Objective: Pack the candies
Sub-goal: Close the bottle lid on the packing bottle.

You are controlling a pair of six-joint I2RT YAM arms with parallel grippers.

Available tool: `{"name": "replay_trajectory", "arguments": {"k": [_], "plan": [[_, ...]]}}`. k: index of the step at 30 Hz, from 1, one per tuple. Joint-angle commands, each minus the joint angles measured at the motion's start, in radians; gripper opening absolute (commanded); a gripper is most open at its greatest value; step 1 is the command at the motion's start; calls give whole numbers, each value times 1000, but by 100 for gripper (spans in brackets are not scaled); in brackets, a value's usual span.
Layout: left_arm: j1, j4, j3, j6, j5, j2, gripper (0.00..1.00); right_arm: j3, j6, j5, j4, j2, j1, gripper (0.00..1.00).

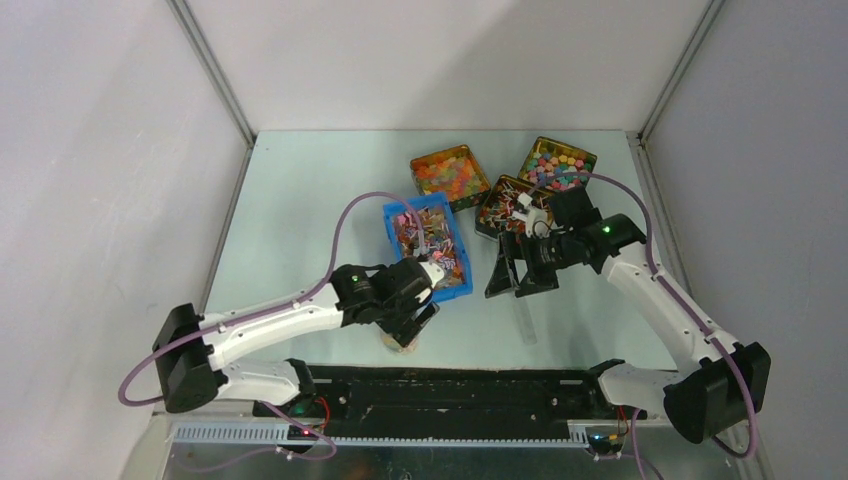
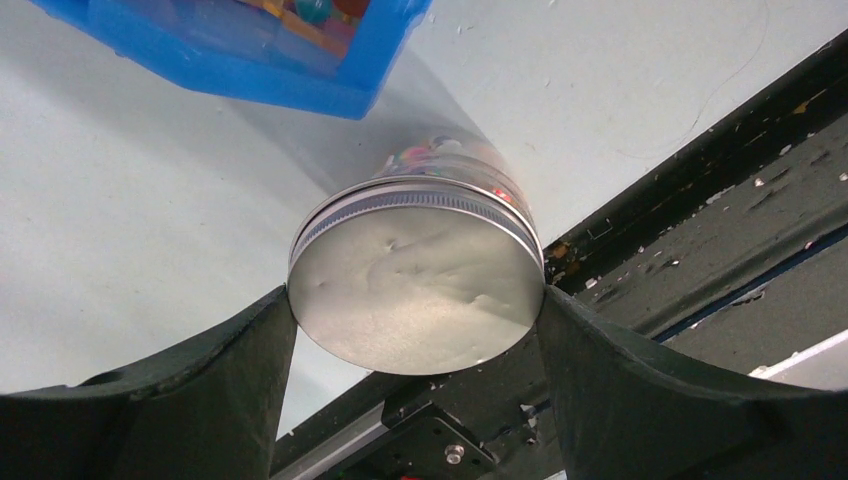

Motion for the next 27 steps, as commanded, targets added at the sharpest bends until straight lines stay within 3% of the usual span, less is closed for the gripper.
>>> {"name": "replay_trajectory", "arguments": {"k": [1, 27], "plan": [[-4, -34, 31, -16, 3, 9, 79, 3, -25, 16, 11, 4, 9, 100], [-4, -41, 64, 23, 73, 127, 79, 1, -22, 33, 18, 30, 45, 100]]}}
